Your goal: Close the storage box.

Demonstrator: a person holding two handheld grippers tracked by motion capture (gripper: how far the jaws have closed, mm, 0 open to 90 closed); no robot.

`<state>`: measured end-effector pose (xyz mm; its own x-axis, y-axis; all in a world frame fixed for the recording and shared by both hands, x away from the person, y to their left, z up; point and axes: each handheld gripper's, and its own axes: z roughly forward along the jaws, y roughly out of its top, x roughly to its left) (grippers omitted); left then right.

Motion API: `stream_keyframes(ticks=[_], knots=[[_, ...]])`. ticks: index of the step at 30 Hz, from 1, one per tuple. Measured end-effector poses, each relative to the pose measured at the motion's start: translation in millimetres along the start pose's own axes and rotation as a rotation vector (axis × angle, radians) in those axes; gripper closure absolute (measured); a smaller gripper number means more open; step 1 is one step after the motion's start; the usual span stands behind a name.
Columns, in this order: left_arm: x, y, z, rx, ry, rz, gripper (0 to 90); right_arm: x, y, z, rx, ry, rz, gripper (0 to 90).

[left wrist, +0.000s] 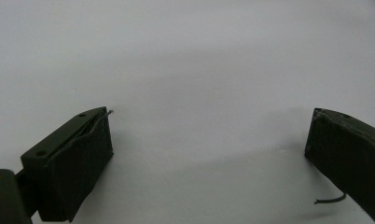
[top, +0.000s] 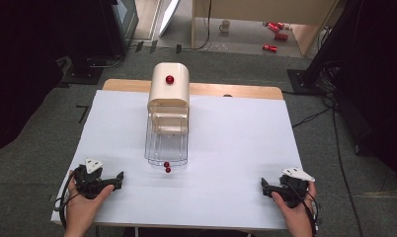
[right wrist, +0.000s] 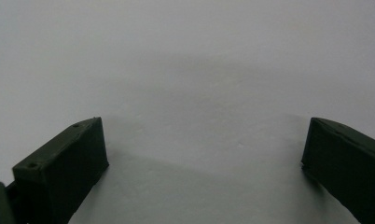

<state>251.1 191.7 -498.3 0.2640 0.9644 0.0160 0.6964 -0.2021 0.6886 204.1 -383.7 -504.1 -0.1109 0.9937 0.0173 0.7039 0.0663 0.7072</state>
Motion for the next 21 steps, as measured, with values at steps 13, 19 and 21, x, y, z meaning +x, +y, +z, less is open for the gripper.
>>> stream_keyframes(ticks=[13, 19, 21], knots=[[-0.3, -0.1, 0.1, 0.000, 0.002, 0.002, 0.5, 31.2, 7.0, -16.6, -0.029, 0.033, -0.003, 20.1], [-0.2, -0.1, 0.1, -0.001, 0.001, 0.002, 0.6, 65.8, 22.6, -23.4, -0.072, 0.091, -0.032, 21.8], [-0.2, -0.1, 0.0, -0.001, 0.002, 0.002, 0.6, 80.2, 29.2, -24.0, -0.088, 0.116, -0.038, 22.6]])
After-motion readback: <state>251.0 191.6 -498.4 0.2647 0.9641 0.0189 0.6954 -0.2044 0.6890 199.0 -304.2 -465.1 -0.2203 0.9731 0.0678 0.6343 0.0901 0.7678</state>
